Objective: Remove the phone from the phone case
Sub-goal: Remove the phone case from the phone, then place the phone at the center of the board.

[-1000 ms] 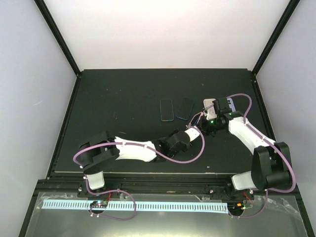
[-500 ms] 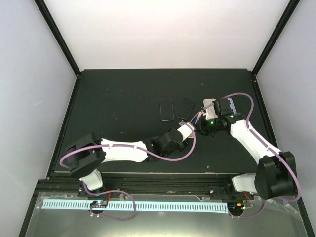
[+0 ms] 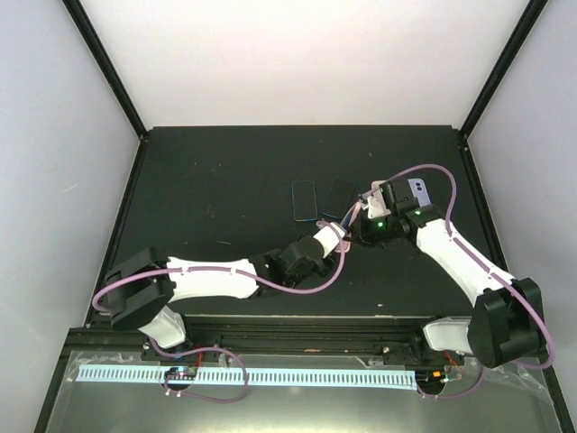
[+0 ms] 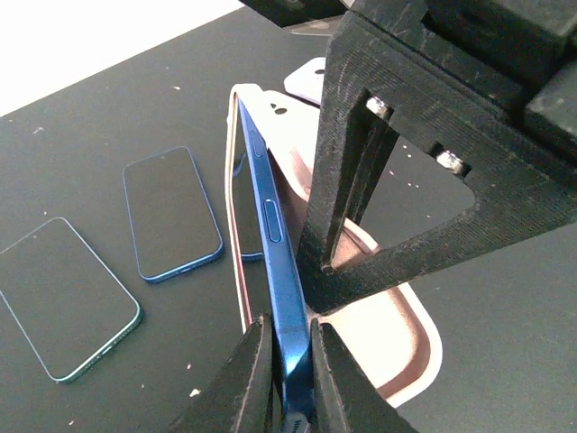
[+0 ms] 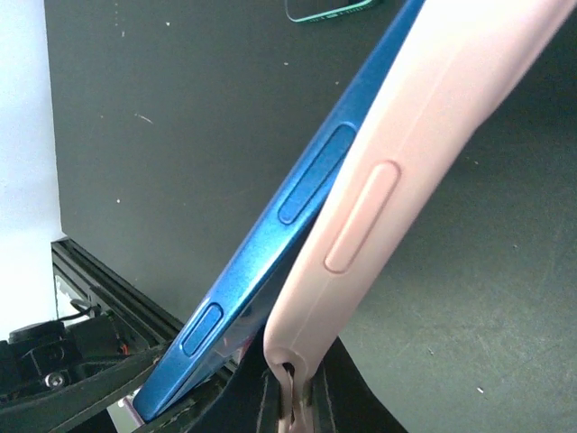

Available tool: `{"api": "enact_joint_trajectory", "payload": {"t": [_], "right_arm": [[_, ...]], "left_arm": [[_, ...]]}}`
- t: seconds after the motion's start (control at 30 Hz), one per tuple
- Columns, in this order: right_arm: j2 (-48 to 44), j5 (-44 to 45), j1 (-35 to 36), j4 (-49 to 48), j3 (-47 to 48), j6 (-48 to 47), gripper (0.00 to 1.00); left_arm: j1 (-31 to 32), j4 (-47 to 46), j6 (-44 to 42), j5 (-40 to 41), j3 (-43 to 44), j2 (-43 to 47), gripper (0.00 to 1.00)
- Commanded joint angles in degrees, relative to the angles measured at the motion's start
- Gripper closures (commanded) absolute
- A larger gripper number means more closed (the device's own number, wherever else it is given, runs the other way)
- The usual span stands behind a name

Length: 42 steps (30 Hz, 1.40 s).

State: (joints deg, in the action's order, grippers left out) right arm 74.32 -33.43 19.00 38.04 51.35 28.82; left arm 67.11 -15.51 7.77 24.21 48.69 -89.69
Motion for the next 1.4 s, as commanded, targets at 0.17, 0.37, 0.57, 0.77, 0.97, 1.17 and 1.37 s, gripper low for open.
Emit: {"api": "enact_joint_trajectory", "payload": {"t": [0.17,0.37,0.57,0.77,0.97,1.17,1.37], "right_arm": [[0.70,22.45,-1.16,3.04,5.24,-10.98,0.99],[1.59,26.47,-1.23,4.56,9.16,-12.36,0.99],[-3.54,28.00,-3.05,-0.38,6.69,-12.92,0.99],[-12.40,23.77,-6.14,-10.69,-0.81,-15.50,0.99],[-22.15,20.59,-7.02,-17.40,-5.83,-18.72,0.99],[-21.95,20.33,-7.47,-18.83,-7.30,-19.90,0.99],[-21.26,18.77,-7.58,-18.62,-7.32,-19.64,0.99]], "left_arm": [[-0.31,-0.88,1.63,0.37,1.30,10.35,0.99],[-0.31,3.23,1.90,0.21,0.09,15.67,0.98],[-0.40,10.51,-1.21,6.29,-2.48,22.71,0.98],[-0.86,15.04,-7.65,17.09,-4.79,25.18,0.98],[-4.41,13.80,-16.13,23.21,-6.22,22.07,0.98],[-8.48,9.80,-22.92,25.88,-6.41,18.74,0.98],[-11.91,5.72,-27.32,29.25,-6.26,14.56,0.98]]}}
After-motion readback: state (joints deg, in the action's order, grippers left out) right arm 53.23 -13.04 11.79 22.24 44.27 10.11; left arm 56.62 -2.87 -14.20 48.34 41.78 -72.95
